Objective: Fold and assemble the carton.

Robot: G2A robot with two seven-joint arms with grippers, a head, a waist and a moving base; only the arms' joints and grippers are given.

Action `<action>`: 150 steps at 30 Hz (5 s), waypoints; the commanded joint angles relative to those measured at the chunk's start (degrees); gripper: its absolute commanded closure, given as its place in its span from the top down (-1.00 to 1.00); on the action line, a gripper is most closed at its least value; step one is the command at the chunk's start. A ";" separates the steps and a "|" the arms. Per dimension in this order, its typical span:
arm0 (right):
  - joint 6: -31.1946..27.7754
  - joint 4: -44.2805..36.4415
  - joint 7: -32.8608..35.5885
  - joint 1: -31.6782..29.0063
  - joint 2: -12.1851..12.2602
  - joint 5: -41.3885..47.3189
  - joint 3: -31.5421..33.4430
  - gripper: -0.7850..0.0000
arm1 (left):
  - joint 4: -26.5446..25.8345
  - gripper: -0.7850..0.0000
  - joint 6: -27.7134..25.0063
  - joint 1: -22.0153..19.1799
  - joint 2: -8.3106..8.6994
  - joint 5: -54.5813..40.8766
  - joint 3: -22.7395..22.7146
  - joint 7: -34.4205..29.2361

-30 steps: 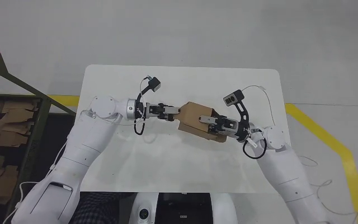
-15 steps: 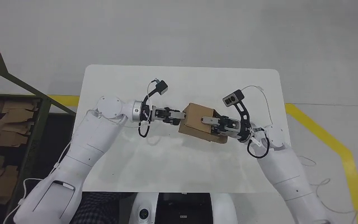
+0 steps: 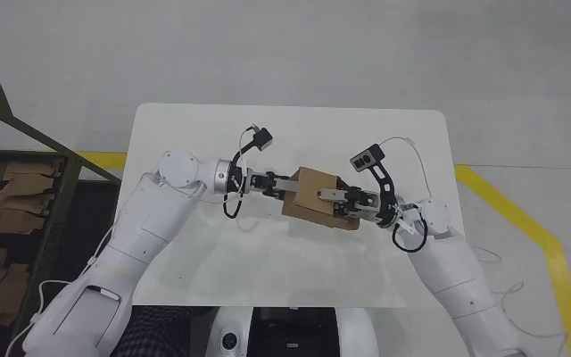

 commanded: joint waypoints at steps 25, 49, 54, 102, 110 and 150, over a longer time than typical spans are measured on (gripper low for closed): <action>0.04 1.68 1.31 0.33 0.29 -1.55 1.91 -1.00 | -0.95 1.00 -1.50 2.57 1.41 -0.23 -4.70 1.14; 13.70 5.63 3.12 4.14 1.11 -1.71 3.34 -1.00 | -13.22 1.00 -36.57 11.24 2.32 36.32 -12.91 30.88; 12.79 5.68 1.25 4.59 1.17 -5.35 2.66 -1.00 | -13.99 1.00 -38.02 12.00 2.28 41.47 -12.65 32.71; 4.93 13.14 5.63 9.99 0.20 -8.32 -1.73 -1.00 | -5.57 1.00 -39.10 6.27 7.17 95.41 4.12 95.70; 3.42 12.72 4.13 10.12 -0.13 -10.91 -3.51 -1.00 | -2.99 1.00 -39.10 3.50 7.07 97.77 8.69 99.29; 2.97 10.03 1.02 9.96 -0.30 -15.10 -5.76 -1.00 | -0.20 0.65 -39.10 0.41 5.23 89.36 13.86 91.66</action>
